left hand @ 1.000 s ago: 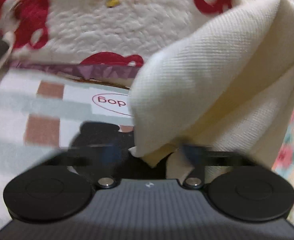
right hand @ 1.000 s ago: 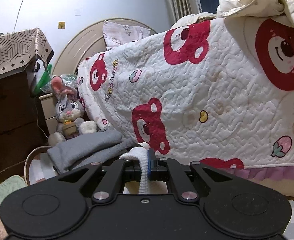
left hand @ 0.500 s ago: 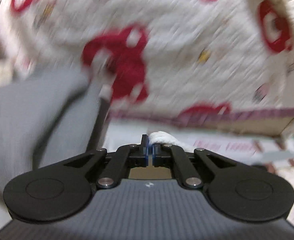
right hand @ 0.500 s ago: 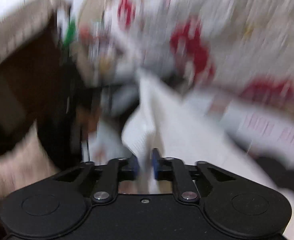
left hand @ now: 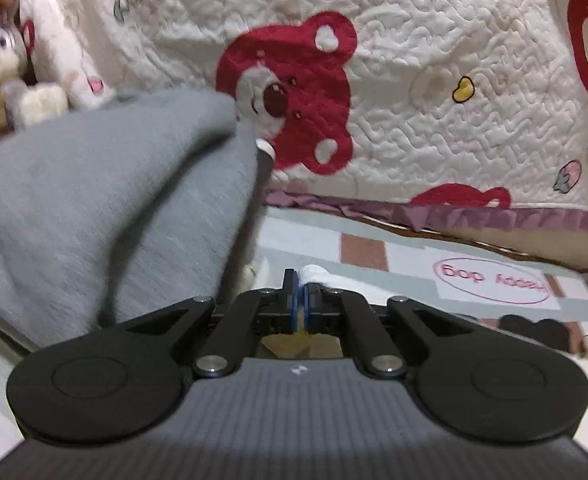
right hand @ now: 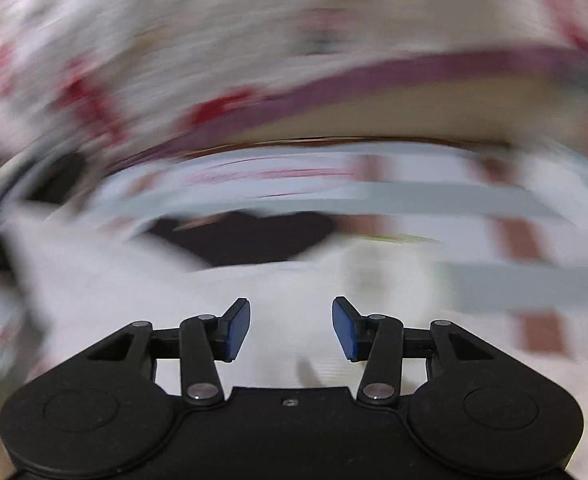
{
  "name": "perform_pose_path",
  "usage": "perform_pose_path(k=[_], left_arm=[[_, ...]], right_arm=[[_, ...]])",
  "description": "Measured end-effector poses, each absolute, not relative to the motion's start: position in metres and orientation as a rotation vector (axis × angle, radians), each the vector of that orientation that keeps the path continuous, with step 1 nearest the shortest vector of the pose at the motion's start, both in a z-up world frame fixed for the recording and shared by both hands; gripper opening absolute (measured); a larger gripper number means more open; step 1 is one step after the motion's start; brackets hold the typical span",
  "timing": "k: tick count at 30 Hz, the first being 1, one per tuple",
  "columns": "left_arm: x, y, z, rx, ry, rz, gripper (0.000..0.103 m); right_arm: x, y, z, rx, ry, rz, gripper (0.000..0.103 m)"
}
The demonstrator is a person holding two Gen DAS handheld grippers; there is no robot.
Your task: Fold clothes
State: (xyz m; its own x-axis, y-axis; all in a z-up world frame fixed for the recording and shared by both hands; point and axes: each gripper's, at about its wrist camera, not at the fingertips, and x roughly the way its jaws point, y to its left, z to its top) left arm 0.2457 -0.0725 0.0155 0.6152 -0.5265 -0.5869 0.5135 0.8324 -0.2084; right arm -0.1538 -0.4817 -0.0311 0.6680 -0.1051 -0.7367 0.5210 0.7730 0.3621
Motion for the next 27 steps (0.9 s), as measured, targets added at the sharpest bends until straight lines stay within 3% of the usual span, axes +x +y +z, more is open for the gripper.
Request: perform_pose_path(k=[4, 10, 12, 15, 19, 20, 21, 22, 27], left_arm=[[0.241, -0.078, 0.015, 0.011, 0.664, -0.606, 0.002], [0.236, -0.082, 0.011, 0.040, 0.648, -0.599, 0.002], [0.236, -0.083, 0.011, 0.045, 0.645, -0.593, 0.002], [0.236, -0.083, 0.011, 0.048, 0.642, -0.590, 0.002], [0.234, -0.084, 0.011, 0.058, 0.634, -0.590, 0.002], [0.234, -0.085, 0.010, 0.060, 0.632, -0.592, 0.002], [0.235, -0.086, 0.014, 0.065, 0.620, -0.592, 0.002], [0.239, -0.089, 0.021, 0.071, 0.597, -0.590, 0.002], [0.258, -0.104, 0.060, 0.105, 0.484, -0.582, 0.002]], right_arm=[[-0.201, -0.542, -0.044, 0.756, 0.704, -0.667, 0.054], [-0.193, -0.550, -0.073, 0.957, 0.591, -0.615, 0.056], [-0.186, -0.548, -0.077, 0.997, 0.571, -0.571, 0.064], [-0.175, -0.539, -0.086, 1.014, 0.569, -0.510, 0.065], [-0.155, -0.531, -0.075, 0.839, 0.605, -0.518, 0.065], [-0.151, -0.528, -0.073, 0.793, 0.614, -0.521, 0.058], [-0.146, -0.526, -0.070, 0.747, 0.623, -0.523, 0.021], [-0.141, -0.524, -0.067, 0.700, 0.631, -0.525, 0.012], [-0.114, -0.520, -0.041, 0.485, 0.645, -0.538, 0.011]])
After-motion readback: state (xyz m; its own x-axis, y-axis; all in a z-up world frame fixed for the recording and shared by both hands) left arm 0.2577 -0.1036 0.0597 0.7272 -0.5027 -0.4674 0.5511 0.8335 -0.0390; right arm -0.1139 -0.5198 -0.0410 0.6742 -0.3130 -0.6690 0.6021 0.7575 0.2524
